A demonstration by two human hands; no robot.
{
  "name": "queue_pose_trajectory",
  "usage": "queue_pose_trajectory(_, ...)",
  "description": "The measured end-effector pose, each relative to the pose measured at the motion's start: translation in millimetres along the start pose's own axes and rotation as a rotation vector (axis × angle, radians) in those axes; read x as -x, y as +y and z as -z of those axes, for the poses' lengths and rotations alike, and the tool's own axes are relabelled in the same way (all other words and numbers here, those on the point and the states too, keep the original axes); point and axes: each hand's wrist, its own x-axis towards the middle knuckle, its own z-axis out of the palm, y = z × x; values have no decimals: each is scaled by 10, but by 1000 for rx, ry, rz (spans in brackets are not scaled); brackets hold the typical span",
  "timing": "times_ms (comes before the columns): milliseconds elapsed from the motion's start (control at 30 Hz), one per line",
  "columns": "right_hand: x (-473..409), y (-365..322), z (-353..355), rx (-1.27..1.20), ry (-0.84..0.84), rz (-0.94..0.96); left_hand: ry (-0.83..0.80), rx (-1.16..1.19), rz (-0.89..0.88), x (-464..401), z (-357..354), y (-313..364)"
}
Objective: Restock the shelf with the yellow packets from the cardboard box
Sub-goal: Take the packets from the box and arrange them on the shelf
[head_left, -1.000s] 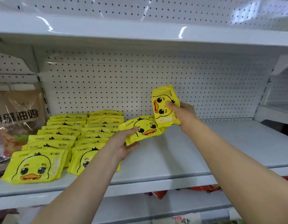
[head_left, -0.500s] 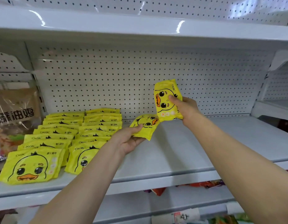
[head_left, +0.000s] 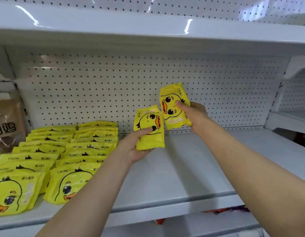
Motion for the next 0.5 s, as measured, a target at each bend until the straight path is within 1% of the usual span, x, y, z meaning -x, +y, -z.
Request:
queue_pose_trajectory(67, -59, -4, 24, 1, 0, 2, 50, -64, -22, -119, -14, 56)
queue_pose_trajectory(167, -121, -13, 52, 12, -17, 9, 174, -402, -59, -378, 28, 168)
queue_pose_trajectory(233, -150, -17, 62, 29, -41, 8, 224, -587, -54, -520, 57, 297)
queue_pose_trajectory(267, -162, -17, 65, 38, -54, 6, 237, -715, -56, -582, 74, 374)
queue_pose_trajectory(333, -200, -11, 66, 58, -75, 10, 226, -1060, -57, -686, 120, 519)
queue_pose_trajectory(400, -244, 4, 63, 90, -95, 18, 180, -1367, -64, -747, 148, 604)
queue_pose_trajectory(500, -312, 35, 52, 123, -122, 23, 120, -1634, -82, -846, 198, 649)
